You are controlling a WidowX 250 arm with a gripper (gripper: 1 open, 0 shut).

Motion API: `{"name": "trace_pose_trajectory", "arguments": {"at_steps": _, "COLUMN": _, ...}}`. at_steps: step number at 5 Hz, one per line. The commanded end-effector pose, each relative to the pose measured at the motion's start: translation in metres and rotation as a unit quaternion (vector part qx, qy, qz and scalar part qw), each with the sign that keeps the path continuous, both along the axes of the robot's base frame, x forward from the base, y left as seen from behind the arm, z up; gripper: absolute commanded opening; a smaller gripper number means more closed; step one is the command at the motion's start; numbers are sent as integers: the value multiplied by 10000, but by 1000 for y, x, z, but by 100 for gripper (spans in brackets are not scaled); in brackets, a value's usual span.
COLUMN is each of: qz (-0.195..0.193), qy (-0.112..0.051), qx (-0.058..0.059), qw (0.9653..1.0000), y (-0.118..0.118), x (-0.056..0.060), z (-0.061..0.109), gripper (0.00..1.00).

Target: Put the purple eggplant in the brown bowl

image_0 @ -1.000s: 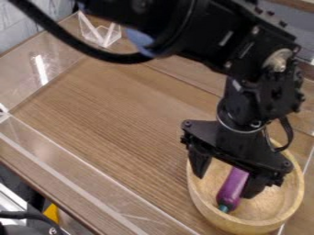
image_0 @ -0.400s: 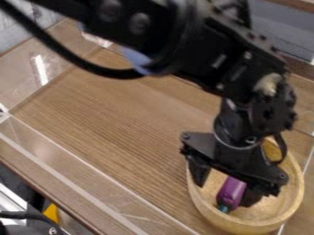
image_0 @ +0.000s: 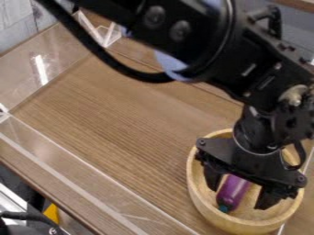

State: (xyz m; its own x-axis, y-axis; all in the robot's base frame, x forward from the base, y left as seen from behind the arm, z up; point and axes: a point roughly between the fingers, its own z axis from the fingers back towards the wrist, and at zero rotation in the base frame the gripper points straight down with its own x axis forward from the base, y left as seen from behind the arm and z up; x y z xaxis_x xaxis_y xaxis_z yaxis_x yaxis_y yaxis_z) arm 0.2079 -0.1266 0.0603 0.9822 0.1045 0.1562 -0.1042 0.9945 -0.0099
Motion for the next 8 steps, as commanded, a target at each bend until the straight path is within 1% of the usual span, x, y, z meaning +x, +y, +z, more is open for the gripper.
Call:
{"name": "trace_pose_trajectory", "arguments": {"at_steps": 1, "qz": 38, "qy": -127, "qx": -60, "qw": 9999, "y": 0, "x": 5, "z": 2, "gripper": 0}}
{"name": "trace_pose_trajectory", "arguments": {"at_steps": 2, "qz": 103, "qy": -103, "qx": -48, "qw": 9999, "y": 6, "x": 5, "z": -3, "gripper": 100}}
{"name": "trace_pose_trajectory", "arguments": {"at_steps": 3, "qz": 161, "qy": -80, "qx": -35, "qw": 9998, "y": 12, "x": 4, "z": -8, "gripper": 100}}
{"name": "trace_pose_trajectory", "arguments": {"at_steps": 4, "qz": 71, "qy": -71, "qx": -13, "qw": 9999, "y": 14, "x": 11, "z": -10, "gripper": 100}}
{"name": "trace_pose_trajectory", "arguments": {"at_steps": 5, "qz": 36, "qy": -62, "qx": 7, "qw": 10000, "y": 11, "x": 9, "z": 3, "gripper": 100}}
{"name": "trace_pose_trajectory", "arguments": {"at_steps": 6, "qz": 33, "qy": -68, "qx": -2, "qw": 10000, "y": 8, "x": 9, "z": 17, "gripper": 100}}
{"name": "trace_pose_trajectory", "arguments": {"at_steps": 7, "qz": 317, "qy": -107, "qx": -6, "qw": 9994, "y": 7, "x": 18, "z": 18, "gripper": 100}}
{"name": "trace_pose_trajectory", "arguments": {"at_steps": 8, "qz": 519, "qy": -100, "qx": 22, "qw": 9986, "y": 3, "x": 24, "z": 16, "gripper": 100}}
